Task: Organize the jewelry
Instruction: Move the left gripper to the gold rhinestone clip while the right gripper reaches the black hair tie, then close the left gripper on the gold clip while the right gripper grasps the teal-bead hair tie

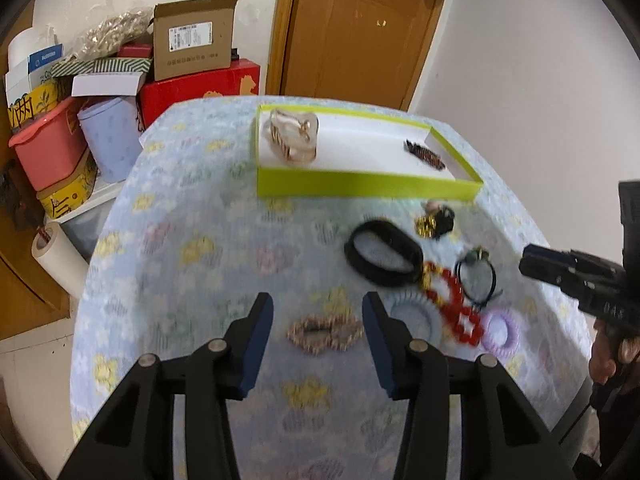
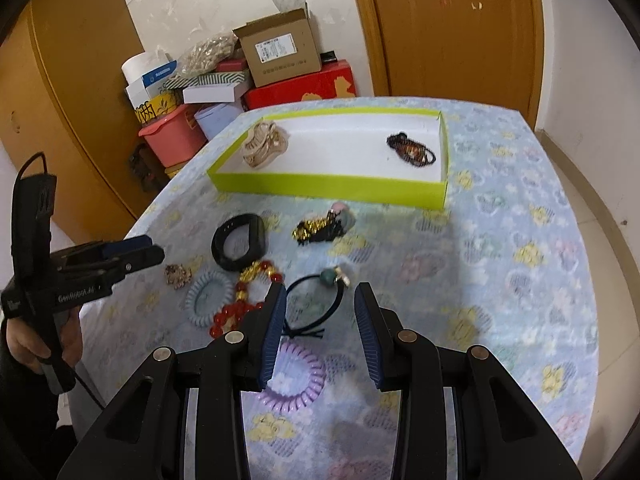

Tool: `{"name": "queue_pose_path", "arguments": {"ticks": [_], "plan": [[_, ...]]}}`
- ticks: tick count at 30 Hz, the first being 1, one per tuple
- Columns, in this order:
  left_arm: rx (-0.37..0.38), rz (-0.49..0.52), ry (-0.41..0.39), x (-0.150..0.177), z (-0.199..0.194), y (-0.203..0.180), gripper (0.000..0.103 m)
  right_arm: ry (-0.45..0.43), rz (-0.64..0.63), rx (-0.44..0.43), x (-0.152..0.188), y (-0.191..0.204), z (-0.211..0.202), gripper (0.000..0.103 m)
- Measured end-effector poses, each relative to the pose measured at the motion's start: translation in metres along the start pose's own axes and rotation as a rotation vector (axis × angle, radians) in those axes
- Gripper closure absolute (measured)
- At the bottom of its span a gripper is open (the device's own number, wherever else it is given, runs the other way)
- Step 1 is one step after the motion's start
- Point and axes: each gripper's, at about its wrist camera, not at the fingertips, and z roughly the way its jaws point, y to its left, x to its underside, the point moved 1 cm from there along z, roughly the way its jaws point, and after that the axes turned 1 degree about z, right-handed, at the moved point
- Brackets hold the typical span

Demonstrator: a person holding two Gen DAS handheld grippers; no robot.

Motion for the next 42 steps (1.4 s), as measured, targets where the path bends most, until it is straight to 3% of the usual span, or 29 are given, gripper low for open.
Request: {"name": "queue_pose_path", "arguments": {"ticks": [11,17,21,32,35,42], "plan": [[0.041,0.090,0.032,0.011,0.010,-0.006,0.055,0.036,0.015,-0.014,0.009,0.001,0.015,0.066],[-0.020,0.108,0.064,0.006,0.027,-0.007,0.054,0.040,0.025,-0.012,0.010,-0.002,0.018,0.066],[-0.047,0.056,0.057,-0.001,0.032,-0.003,0.055,0.039,0.034,-0.009,0.009,-0.006,0.019,0.066],[-0.041,0.040,0.042,0.013,0.021,-0.008,0.070,0.033,0.047,-0.011,0.006,-0.010,0.024,0.066],[-0.049,0.043,0.035,0.014,0.022,-0.009,0.080,0.037,0.051,-0.010,0.006,-0.011,0.028,0.066],[-0.053,0.059,0.017,0.016,0.022,-0.015,0.080,0.037,0.046,0.003,0.002,-0.011,0.033,0.066]]}}
